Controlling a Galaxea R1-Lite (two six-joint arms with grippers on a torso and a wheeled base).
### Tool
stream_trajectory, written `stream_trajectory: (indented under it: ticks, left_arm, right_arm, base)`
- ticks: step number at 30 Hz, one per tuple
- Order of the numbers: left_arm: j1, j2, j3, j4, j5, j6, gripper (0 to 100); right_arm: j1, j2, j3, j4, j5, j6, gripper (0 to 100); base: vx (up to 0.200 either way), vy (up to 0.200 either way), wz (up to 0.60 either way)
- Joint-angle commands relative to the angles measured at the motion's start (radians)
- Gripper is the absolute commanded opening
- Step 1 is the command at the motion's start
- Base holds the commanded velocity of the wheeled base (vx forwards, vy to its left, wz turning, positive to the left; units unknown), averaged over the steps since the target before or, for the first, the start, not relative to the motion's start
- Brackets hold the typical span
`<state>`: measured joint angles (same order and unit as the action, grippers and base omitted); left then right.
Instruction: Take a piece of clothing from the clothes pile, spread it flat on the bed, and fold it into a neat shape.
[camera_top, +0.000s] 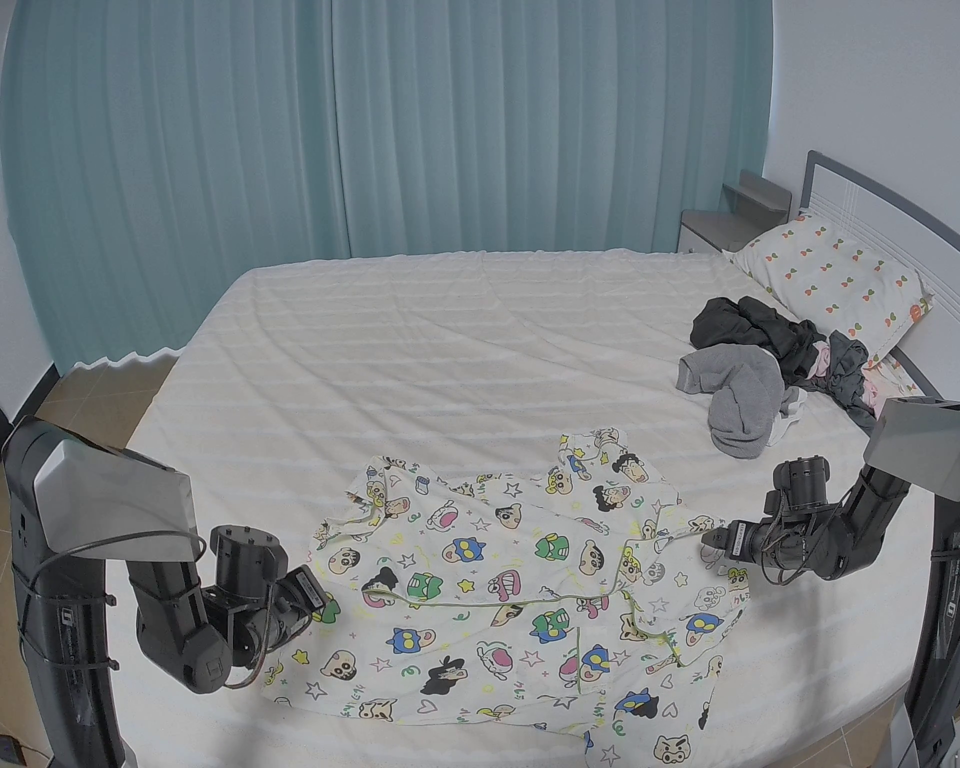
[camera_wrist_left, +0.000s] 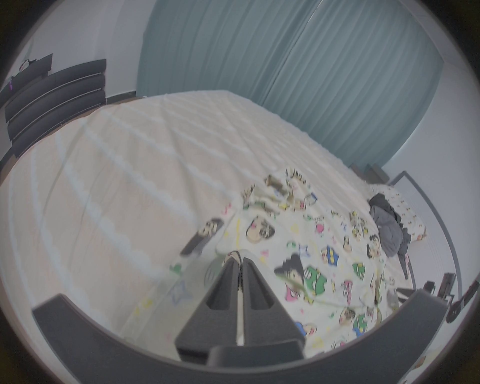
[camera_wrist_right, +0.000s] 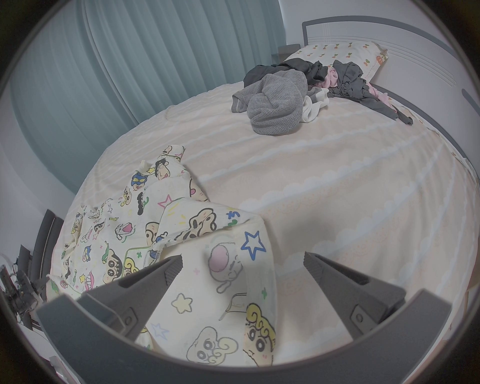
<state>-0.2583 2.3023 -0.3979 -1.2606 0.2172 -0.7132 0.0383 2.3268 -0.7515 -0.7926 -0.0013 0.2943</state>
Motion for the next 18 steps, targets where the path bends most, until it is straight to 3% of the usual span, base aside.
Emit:
stream_trajectory:
  ticks: [1,16,17,18]
  left_arm:
    - [0.054,0.045,-0.052,-0.005,-0.002,0.018,0]
    - [0.085,0.117,-0.119,-0.006,-0.030,0.018,0]
    - [0.085,0.115,-0.121,-0.006,-0.041,0.018,100]
    - [0.085,0.115,-0.122,-0.006,-0.050,0.015,100]
  right_arm:
    - [0.000,0.002,-0.002,-0.001,0.000,0.000,100]
    - [0.000,0.005,-0.003,-0.001,0.000,0.000,100]
    - [0.000,0.005,-0.003,-0.001,0.000,0.000,100]
    - [0.000,0.003,-0.003,-0.001,0.000,0.000,100]
  base:
    - [0.000,0.000,0.00]
    - [0.000,0.000,0.00]
    - [0.000,0.000,0.00]
    - [0.000,0.000,0.00]
